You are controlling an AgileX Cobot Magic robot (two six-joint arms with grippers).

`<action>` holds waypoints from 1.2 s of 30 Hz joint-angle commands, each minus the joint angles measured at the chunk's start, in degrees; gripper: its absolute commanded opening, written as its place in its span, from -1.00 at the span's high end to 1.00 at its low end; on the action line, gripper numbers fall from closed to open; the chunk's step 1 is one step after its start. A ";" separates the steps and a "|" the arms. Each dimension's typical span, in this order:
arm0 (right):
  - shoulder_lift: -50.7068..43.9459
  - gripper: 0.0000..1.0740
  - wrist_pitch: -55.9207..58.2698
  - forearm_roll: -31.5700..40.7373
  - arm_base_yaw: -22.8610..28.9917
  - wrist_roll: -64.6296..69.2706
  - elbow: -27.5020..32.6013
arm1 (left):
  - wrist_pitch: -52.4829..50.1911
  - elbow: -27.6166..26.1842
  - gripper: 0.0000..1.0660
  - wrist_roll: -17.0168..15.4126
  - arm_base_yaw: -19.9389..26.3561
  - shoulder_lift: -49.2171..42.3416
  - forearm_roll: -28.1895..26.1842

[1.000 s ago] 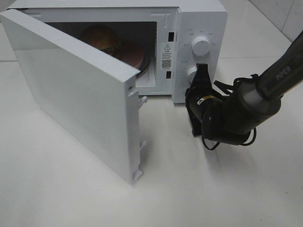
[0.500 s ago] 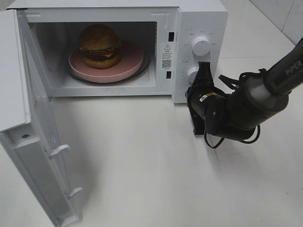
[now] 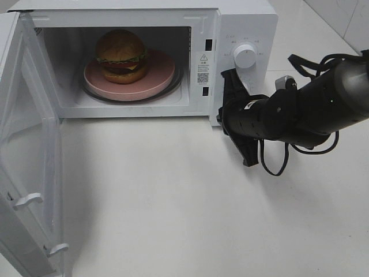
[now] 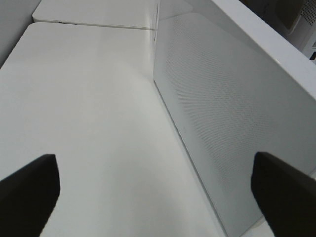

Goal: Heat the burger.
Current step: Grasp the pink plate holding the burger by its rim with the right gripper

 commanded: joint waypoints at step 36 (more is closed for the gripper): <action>-14.50 1.00 70.07 -22.98 0.23 -82.91 -11.86 | -0.57 0.17 -0.83 -0.11 0.17 -1.09 -0.06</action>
